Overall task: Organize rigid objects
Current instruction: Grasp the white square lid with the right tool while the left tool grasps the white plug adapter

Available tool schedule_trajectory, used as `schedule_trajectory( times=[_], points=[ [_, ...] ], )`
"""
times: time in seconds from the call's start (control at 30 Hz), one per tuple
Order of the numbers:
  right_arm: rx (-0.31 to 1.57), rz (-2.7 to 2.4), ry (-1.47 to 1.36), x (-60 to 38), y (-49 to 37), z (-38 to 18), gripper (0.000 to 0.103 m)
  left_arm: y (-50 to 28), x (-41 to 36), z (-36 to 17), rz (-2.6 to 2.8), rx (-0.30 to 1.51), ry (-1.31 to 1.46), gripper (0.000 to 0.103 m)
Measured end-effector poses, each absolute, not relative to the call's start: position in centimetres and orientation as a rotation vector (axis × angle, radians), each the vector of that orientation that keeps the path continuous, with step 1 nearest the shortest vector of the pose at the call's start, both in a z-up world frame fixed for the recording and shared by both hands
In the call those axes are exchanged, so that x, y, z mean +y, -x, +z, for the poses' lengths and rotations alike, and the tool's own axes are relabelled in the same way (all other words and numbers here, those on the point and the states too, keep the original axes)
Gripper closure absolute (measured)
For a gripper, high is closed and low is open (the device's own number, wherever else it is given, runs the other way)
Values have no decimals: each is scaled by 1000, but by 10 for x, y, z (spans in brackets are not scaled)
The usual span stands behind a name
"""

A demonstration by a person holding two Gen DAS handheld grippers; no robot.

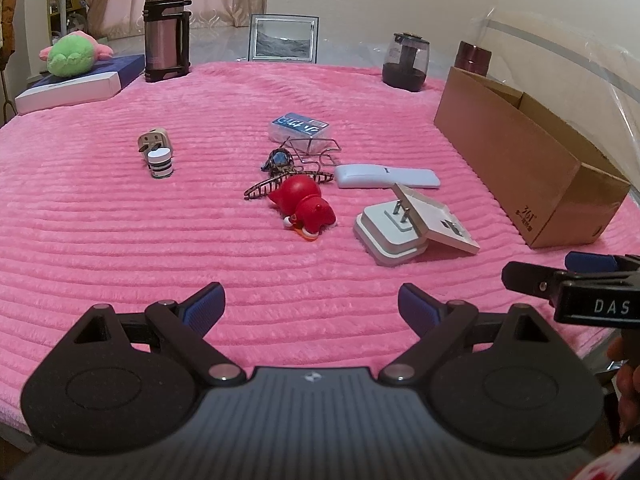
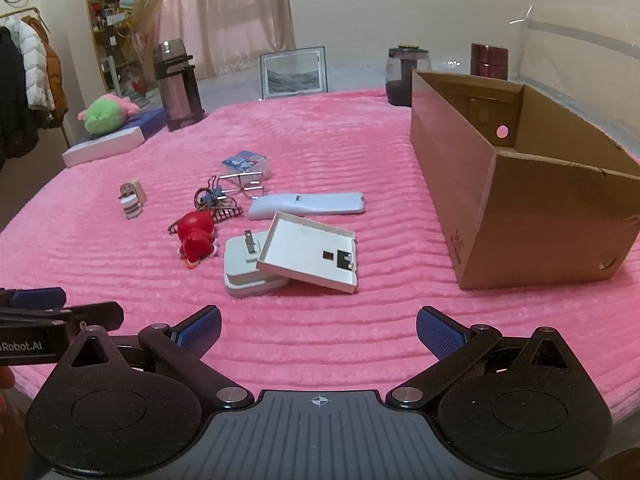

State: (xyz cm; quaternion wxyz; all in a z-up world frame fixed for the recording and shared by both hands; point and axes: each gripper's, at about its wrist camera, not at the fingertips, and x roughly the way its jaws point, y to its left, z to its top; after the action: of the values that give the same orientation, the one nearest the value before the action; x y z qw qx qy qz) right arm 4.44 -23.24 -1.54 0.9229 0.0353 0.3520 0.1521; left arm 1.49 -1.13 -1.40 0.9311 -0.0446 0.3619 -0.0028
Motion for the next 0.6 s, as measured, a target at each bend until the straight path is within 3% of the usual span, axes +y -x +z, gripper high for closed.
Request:
schedule_trajectory(
  times=[0.6],
  points=[
    [762,374,-200,-219,-122,-46,2,-75,1,-37,-31,743,76,12]
  ],
)
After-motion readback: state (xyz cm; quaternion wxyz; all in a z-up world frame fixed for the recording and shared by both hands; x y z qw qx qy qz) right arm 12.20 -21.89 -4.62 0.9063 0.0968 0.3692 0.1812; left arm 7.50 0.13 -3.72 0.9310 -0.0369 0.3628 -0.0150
